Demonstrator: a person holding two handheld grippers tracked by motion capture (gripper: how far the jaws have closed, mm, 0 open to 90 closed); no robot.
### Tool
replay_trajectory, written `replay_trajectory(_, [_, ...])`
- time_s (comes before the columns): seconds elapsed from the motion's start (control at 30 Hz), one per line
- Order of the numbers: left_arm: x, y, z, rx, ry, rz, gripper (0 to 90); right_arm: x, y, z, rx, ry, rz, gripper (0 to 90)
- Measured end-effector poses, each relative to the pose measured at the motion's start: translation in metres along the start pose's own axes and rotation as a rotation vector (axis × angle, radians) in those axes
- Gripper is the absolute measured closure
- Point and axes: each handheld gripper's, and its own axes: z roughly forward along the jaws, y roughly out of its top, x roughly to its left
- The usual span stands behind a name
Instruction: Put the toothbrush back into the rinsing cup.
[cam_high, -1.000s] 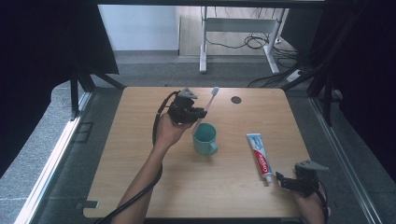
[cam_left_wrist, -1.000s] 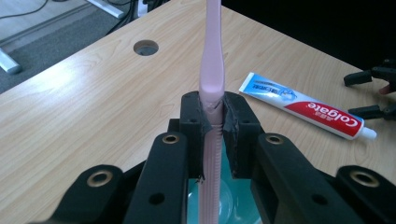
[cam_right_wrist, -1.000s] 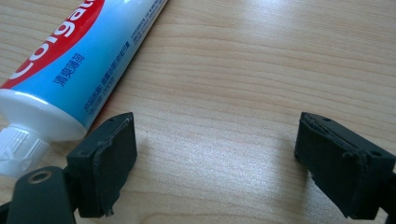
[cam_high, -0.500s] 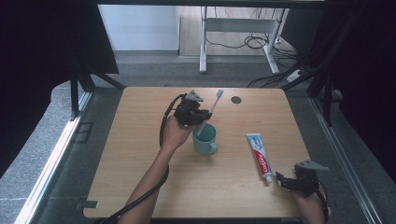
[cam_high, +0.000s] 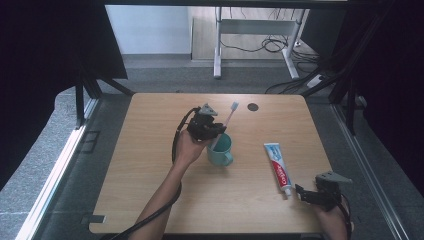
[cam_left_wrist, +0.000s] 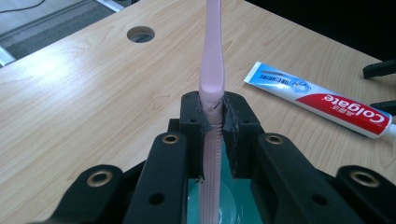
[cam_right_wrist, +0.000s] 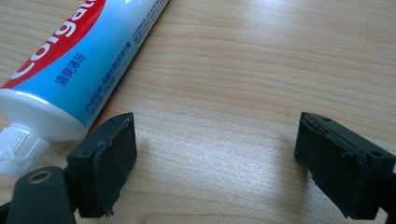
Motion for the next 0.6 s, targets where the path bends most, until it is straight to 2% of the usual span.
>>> replay_trajectory(0.6, [-0.002,-0.022,0.015,0.008,-0.008,-0.022,79.2,0.0,0.0,0.0,0.002,-0.001,0.0,12.6])
